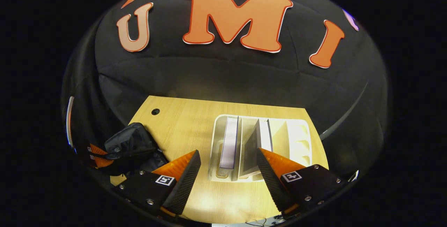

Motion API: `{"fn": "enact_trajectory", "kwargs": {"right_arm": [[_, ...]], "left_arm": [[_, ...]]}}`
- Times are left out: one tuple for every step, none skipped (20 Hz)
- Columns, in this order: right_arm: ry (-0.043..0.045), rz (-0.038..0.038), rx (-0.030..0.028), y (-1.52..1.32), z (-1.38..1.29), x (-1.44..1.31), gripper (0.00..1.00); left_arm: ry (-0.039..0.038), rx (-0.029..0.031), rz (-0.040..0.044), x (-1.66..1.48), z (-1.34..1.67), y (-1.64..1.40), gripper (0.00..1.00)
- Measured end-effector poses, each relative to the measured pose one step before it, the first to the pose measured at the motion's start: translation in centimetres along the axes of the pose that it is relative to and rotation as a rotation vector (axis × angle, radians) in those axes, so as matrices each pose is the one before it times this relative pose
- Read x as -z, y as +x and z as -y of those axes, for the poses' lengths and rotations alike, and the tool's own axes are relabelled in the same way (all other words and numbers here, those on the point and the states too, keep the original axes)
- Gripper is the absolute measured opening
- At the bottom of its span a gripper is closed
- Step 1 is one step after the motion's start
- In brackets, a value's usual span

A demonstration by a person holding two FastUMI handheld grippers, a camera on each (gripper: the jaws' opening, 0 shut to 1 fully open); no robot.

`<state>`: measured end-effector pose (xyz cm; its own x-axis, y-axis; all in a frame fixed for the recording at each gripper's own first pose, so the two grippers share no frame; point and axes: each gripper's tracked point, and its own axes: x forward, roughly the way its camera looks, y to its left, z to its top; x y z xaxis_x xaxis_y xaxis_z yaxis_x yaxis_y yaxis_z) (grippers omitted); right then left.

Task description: Open the schoolbag, grab two books from the bookshelf and put them into the schoolbag.

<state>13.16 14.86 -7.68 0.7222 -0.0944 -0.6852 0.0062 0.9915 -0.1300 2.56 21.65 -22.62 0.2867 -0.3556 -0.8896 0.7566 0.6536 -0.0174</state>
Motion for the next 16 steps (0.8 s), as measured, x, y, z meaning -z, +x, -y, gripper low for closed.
{"fn": "enact_trajectory", "kwargs": {"right_arm": [[0.01509,-0.02906,-0.00199,0.883,0.045,-0.138,0.96],[0.00595,-0.03646,-0.01020,0.804,-0.090,-0.016,0.95],[0.00593,-0.03401,0.00013,0.909,0.109,-0.152,0.95],[0.00644,-0.04016,-0.00913,0.949,-0.016,0.065,0.96],[0.01110,-0.03138,-0.00594,0.694,0.003,0.056,0.95],[0.00586,-0.02993,-0.01609,0.936,-0.248,-0.090,0.96],[-0.00221,-0.03247,0.00151,0.819,0.080,0.000,0.95],[-0.00147,-0.01829,0.00169,1.133,0.113,-0.290,0.95],[0.00003,-0.03204,0.00916,0.870,0.239,0.057,0.94],[0.00404,-0.02450,0.00725,0.758,0.116,-0.009,0.93],[-0.00412,-0.03864,-0.01093,1.031,-0.176,0.270,0.87],[-0.00011,-0.02408,0.00981,0.899,0.094,0.027,0.84],[-0.01564,-0.02628,0.00790,1.053,0.321,0.292,0.79],[-0.01067,-0.00881,0.02801,0.596,0.489,-0.177,0.76],[-0.01652,-0.01180,0.00369,0.671,0.007,-0.099,0.62],[-0.00656,-0.01980,0.00022,0.651,-0.028,0.228,0.69]], "left_arm": [[0.00213,-0.00047,-0.00112,-0.025,-0.293,0.032,0.06],[-0.00572,0.00731,-0.00145,0.135,-0.102,-0.052,0.06],[-0.00395,0.00705,-0.00189,-0.043,-0.116,0.007,0.06],[-0.00362,0.00719,-0.00068,-0.072,-0.114,0.058,0.06],[0.00031,0.00240,-0.00582,-0.160,-0.146,0.179,0.06],[-0.00074,0.00348,-0.00345,-0.060,-0.156,0.003,0.06],[-0.00119,0.00252,-0.00722,-0.120,-0.101,0.212,0.06],[-0.00063,0.00501,-0.00291,0.011,0.117,0.160,0.06],[-0.00654,0.00590,-0.00644,-0.009,0.098,0.102,0.06],[-0.00622,0.00406,-0.00474,0.023,0.120,0.113,0.06],[-0.00448,-0.00051,-0.00648,-0.053,-0.106,0.162,0.06],[-0.00552,-0.00501,-0.00350,-0.156,-0.241,0.122,0.06],[-0.00569,-0.00424,-0.00595,-0.178,-0.155,0.130,0.06],[-0.00438,-0.00117,-0.00381,-0.070,0.024,0.089,0.06],[-0.00620,0.00087,-0.00744,0.004,0.053,0.177,0.06],[-0.00645,0.00156,-0.00569,-0.024,-0.134,0.188,0.06]]}}
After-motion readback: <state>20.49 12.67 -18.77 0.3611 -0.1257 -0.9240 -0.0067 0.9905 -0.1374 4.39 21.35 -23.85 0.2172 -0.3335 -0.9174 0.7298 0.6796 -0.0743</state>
